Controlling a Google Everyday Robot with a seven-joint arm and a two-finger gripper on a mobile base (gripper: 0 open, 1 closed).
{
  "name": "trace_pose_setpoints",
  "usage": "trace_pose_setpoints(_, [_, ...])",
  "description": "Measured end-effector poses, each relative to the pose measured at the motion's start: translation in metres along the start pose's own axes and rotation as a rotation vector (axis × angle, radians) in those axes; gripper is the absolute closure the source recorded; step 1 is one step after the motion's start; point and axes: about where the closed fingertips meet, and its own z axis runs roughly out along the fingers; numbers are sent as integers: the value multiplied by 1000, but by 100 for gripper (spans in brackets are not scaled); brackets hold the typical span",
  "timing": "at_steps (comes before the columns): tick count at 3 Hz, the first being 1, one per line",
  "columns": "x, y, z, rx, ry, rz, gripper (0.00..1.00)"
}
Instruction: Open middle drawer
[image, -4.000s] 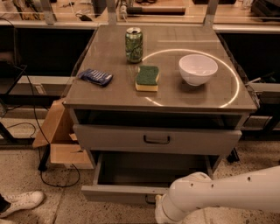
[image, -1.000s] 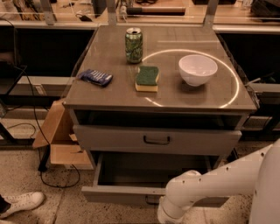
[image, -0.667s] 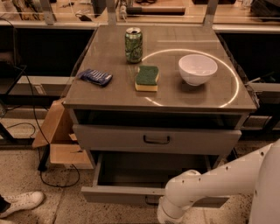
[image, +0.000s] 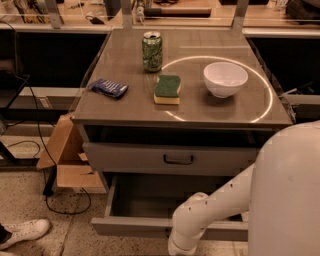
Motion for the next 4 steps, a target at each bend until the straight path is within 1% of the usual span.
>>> trace_pose_setpoints(1, [3, 3, 6, -18, 8, 4, 0])
trace_pose_setpoints(2, [13, 12, 10, -35, 10, 17, 0])
trace_pose_setpoints(4, [12, 18, 9, -39, 0, 22, 0])
